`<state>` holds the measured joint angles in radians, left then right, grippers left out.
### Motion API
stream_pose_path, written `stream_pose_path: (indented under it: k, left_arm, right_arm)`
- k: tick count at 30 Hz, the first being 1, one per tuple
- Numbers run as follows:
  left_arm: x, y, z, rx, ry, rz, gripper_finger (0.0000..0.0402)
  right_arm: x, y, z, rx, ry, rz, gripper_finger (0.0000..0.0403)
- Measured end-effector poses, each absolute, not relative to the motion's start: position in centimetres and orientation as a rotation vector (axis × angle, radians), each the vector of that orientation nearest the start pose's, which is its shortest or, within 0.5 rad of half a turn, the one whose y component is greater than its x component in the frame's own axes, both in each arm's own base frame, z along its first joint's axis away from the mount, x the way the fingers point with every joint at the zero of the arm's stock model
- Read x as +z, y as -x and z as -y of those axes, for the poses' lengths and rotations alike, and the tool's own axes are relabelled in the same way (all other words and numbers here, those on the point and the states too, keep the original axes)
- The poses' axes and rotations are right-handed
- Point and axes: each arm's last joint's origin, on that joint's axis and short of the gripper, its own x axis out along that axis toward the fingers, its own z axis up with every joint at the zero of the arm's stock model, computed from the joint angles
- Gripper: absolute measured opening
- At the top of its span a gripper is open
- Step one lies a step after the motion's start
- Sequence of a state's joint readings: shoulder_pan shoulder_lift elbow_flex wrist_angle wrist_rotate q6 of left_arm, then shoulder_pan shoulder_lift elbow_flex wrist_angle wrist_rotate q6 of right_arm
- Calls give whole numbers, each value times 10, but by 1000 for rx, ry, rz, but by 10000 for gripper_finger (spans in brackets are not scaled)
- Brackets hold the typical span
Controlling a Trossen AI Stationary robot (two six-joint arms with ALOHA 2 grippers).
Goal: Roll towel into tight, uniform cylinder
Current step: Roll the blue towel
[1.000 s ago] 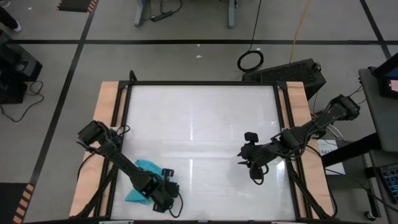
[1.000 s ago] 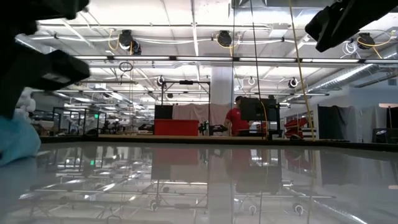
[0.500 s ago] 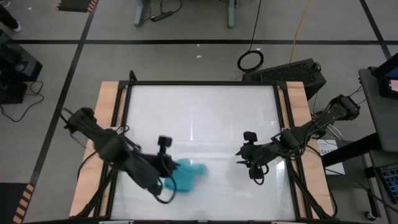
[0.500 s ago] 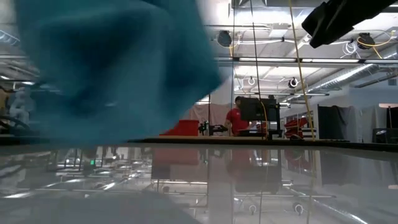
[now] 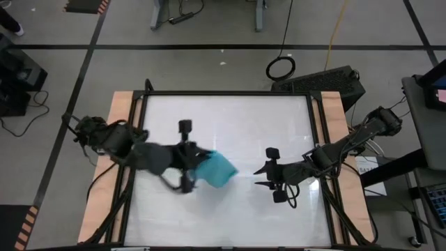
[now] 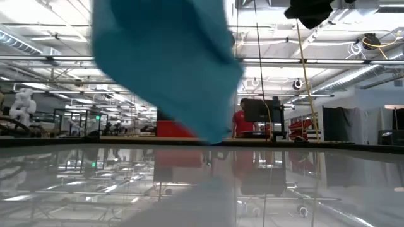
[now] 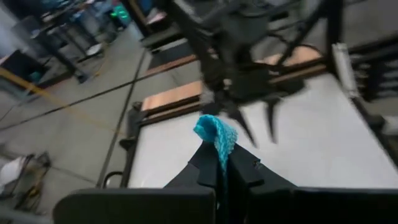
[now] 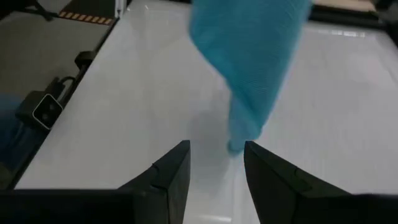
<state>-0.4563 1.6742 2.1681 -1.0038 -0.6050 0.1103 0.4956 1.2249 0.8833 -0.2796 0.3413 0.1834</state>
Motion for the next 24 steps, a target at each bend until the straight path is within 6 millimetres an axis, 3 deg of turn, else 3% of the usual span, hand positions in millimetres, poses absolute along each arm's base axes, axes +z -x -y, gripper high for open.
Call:
stream_pose_path:
  k: [9, 19, 24]
  left_arm:
    - [472, -332, 99, 256, -206, -458, 5]
    - [463, -361, 85, 276, -96, -413, 6]
    - [466, -367, 84, 191, -39, -370, 6]
  right_arm:
    - [249, -247, -144, 122, 294, -544, 141]
    - [227, -256, -175, -171, 753, -443, 142]
    - [216, -261, -177, -337, 909, -464, 142]
